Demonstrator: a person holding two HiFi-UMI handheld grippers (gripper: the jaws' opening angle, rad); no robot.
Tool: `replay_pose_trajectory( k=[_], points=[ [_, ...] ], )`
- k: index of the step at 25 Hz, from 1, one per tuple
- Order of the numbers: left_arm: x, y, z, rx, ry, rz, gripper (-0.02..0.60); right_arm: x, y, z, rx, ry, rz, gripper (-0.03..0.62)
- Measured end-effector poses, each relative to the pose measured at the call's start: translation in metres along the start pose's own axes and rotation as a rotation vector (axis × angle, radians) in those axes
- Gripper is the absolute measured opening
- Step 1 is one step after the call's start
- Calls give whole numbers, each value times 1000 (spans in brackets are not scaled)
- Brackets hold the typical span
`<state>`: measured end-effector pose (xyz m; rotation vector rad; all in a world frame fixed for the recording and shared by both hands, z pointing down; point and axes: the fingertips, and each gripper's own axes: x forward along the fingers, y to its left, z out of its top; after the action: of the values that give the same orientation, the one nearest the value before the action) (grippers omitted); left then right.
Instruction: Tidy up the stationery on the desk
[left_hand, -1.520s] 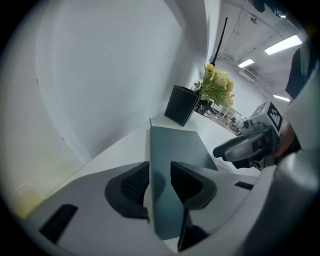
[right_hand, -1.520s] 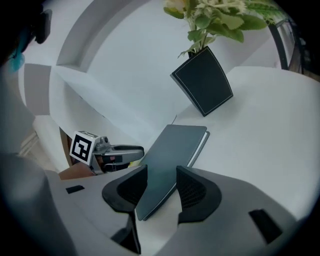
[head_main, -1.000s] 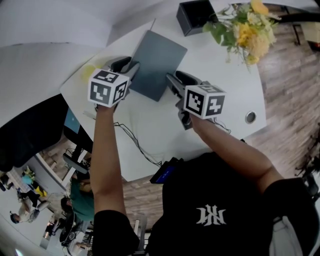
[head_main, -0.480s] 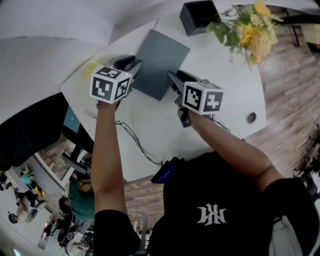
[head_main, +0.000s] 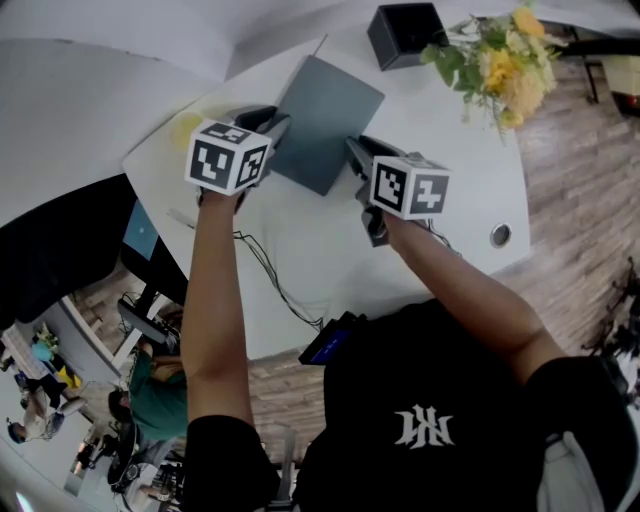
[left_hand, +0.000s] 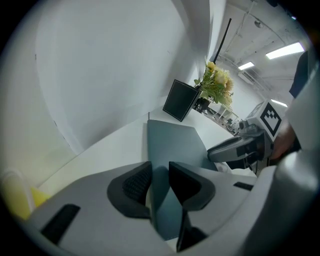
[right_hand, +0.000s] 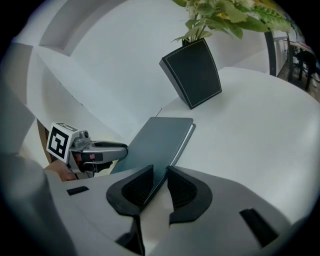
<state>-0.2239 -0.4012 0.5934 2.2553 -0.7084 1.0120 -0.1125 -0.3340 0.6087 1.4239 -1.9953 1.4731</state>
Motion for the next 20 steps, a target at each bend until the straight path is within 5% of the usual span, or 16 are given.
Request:
replay_pose_trajectory(
  k=[7, 20],
  points=[
    [-10, -11, -20, -17, 11, 9, 109, -4, 0, -5, -79, 39, 25, 101],
    [-34, -70, -90, -88, 30, 30, 102, -28, -2, -44, -394, 212, 96, 100]
  ],
)
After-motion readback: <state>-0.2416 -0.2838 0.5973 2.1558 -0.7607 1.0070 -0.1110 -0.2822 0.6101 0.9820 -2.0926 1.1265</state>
